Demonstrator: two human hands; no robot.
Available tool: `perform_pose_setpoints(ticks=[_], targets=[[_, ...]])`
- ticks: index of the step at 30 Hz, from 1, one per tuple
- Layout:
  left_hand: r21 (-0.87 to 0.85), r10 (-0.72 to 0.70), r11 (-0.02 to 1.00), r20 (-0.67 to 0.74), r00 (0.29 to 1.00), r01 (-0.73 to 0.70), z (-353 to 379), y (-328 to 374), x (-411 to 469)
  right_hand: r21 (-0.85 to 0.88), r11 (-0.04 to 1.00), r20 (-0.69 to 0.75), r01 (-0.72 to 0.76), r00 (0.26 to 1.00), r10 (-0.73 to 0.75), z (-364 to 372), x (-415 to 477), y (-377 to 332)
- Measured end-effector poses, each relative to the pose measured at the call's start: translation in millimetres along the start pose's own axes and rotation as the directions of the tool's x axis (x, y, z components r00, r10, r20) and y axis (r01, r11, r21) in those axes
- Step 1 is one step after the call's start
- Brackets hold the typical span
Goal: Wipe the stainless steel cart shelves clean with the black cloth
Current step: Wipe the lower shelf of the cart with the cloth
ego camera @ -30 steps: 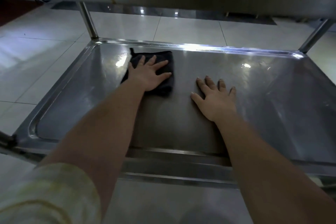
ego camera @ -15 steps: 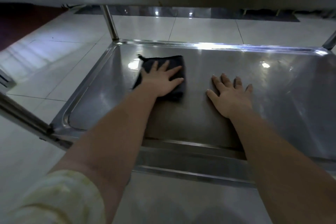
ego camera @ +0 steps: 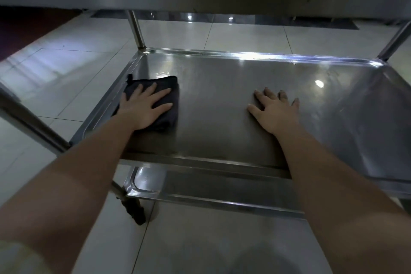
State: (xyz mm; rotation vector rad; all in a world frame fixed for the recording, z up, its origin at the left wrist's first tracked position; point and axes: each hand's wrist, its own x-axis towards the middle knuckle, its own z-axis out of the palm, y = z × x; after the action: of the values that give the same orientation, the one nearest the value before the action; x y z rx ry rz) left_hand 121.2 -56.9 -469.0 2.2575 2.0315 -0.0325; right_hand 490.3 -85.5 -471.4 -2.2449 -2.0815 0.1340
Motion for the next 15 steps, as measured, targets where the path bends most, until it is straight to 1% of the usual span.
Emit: perform_pose_setpoints(ticks=[3, 7, 9, 10, 13, 15], targets=[[0.023, -0.040, 0.999, 0.004, 0.999, 0.040, 1, -19, -10, -0.050, 0.999, 0.009, 0.008, 1.000, -0.007, -1, -3, -3], [0.015, -0.039, 0.999, 0.006, 0.999, 0.039, 0, -9, -10, -0.029, 0.998, 0.153, -0.049, 0.987, 0.052, -4, -9, -8], [0.016, -0.041, 0.999, 0.012, 0.999, 0.040, 0, -7, -10, -0.020, 0.999, 0.209, -0.046, 0.977, 0.049, -3, -20, -9], [0.018, -0.043, 0.999, 0.016, 0.999, 0.043, 0, -6, -10, -0.019, 0.999, 0.214, -0.030, 0.976, 0.033, -1, -27, -8], [0.019, -0.058, 0.998, 0.029, 0.998, 0.058, -1, 7, -12, -0.065, 0.998, 0.124, 0.010, 0.992, -0.002, 7, -48, -8], [0.020, -0.023, 1.000, 0.018, 1.000, 0.023, 0, 32, -15, -0.089, 0.996, 0.078, 0.006, 0.997, 0.001, 9, -52, -10]])
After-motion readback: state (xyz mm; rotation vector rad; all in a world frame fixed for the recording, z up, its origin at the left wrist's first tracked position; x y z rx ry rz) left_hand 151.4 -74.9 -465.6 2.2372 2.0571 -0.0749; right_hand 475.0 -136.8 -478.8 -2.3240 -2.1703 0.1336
